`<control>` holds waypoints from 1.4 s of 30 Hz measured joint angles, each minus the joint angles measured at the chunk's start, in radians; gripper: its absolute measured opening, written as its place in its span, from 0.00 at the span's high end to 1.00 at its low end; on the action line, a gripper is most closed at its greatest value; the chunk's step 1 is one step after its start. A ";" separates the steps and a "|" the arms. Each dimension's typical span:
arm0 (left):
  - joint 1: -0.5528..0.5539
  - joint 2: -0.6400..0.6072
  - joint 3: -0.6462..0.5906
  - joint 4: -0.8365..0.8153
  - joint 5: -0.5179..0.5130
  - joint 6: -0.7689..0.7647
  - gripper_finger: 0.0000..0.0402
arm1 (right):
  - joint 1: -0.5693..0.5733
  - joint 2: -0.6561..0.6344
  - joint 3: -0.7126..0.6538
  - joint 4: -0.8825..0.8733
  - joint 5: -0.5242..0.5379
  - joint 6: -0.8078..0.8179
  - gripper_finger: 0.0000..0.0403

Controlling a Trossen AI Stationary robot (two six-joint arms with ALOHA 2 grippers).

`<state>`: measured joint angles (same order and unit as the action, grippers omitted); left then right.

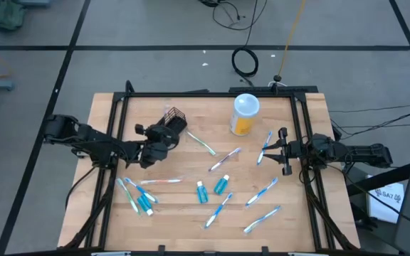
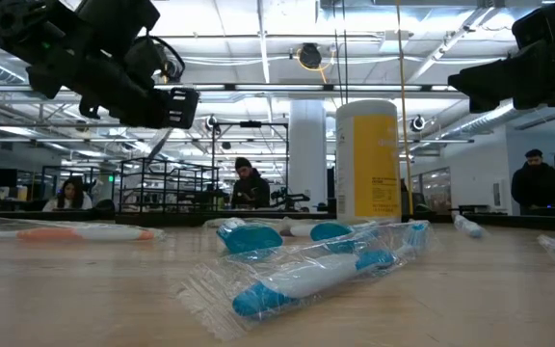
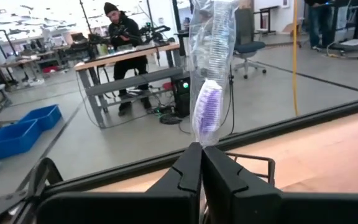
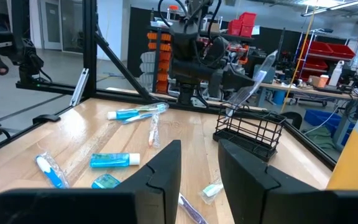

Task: Pick & Place toothbrushing station
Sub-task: Put the left violet toothbrush into the black wire organizer

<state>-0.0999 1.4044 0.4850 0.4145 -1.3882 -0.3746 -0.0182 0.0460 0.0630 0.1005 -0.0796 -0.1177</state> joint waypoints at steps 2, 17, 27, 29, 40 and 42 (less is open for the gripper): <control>0.000 0.000 0.000 -0.033 0.000 -0.004 0.94 | 0.000 0.000 0.000 0.000 0.000 0.000 0.76; 0.009 0.000 0.000 -0.291 0.020 -0.204 0.75 | 0.000 0.000 0.000 0.000 0.000 0.000 0.76; 0.058 -0.043 0.003 -0.235 0.142 -0.171 0.71 | 0.000 0.000 0.000 0.000 0.000 0.000 0.76; 0.072 -0.056 0.003 -0.228 0.167 -0.141 0.71 | 0.000 0.000 0.000 0.000 0.000 0.000 0.76; 0.251 -0.156 0.003 -0.235 0.563 -0.078 0.71 | 0.000 0.000 0.000 0.000 0.000 -0.002 0.76; 0.277 -0.158 0.003 -0.237 0.619 -0.064 0.71 | 0.000 0.000 0.000 0.000 0.000 -0.002 0.76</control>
<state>0.1769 1.2465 0.4877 0.1777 -0.7692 -0.4388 -0.0185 0.0461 0.0629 0.1002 -0.0797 -0.1196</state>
